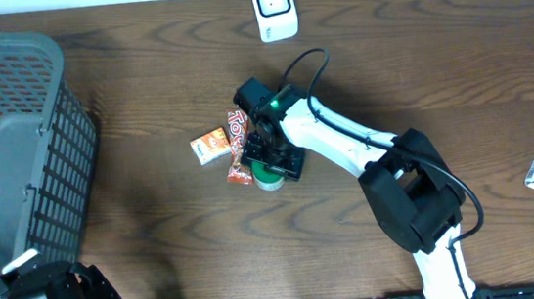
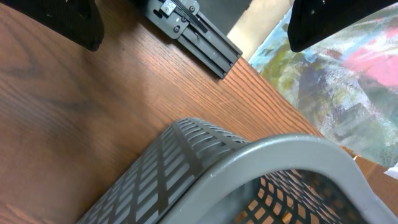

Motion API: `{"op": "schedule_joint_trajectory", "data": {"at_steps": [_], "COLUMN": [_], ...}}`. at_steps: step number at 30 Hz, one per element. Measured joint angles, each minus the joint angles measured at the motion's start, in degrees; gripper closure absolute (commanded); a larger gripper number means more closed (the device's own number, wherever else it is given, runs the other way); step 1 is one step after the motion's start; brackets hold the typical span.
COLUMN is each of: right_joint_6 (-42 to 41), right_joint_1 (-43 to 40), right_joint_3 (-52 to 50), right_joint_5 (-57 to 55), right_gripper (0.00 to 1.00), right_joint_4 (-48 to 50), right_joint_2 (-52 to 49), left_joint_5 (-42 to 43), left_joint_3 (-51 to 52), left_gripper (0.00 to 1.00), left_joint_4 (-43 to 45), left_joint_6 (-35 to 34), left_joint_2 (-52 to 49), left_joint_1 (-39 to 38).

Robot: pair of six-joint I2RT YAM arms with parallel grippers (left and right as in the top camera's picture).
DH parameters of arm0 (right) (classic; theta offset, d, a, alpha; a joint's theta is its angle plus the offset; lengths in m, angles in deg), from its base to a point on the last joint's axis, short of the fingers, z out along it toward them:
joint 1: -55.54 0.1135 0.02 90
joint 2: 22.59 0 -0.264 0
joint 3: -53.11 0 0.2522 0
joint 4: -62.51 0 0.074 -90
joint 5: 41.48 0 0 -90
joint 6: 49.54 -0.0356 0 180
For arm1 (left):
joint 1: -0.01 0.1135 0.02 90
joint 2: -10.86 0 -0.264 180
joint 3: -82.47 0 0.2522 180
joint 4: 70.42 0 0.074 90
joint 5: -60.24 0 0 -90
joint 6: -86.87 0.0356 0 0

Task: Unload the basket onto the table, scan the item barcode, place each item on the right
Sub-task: 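Move the right gripper to the green-lidded tub and grasp it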

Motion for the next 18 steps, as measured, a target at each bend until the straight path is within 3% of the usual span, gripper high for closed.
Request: {"op": "schedule_joint_trajectory", "data": {"at_steps": [3, 9, 14, 18], "right_joint_6": [1.31, 10.51, 28.96, 46.62], "right_joint_1": [0.00, -0.13, -2.10, -4.02], "right_joint_3": [0.00, 0.04, 3.61, 12.26], "right_joint_5": [-0.17, -1.29, -7.04, -19.52], "right_gripper": [0.46, 0.44, 0.41, 0.22], "right_joint_4": [-0.35, -3.23, -10.78, -12.57], "right_joint_2": [0.11, 0.11, -0.02, -0.02], "left_joint_5": [0.00, -0.02, -0.02, -0.02], "left_joint_3": [0.00, 0.00, 0.00, 0.00], "left_gripper": [0.05, 0.05, 0.05, 0.05], "left_joint_4": [0.00, 0.00, -0.02, -0.02], "left_joint_6": [0.00, 0.00, 0.00, 0.00], "left_joint_2": [0.00, 0.00, 0.00, 0.00], "left_joint_1": [0.00, 0.00, 0.00, 0.00]}}
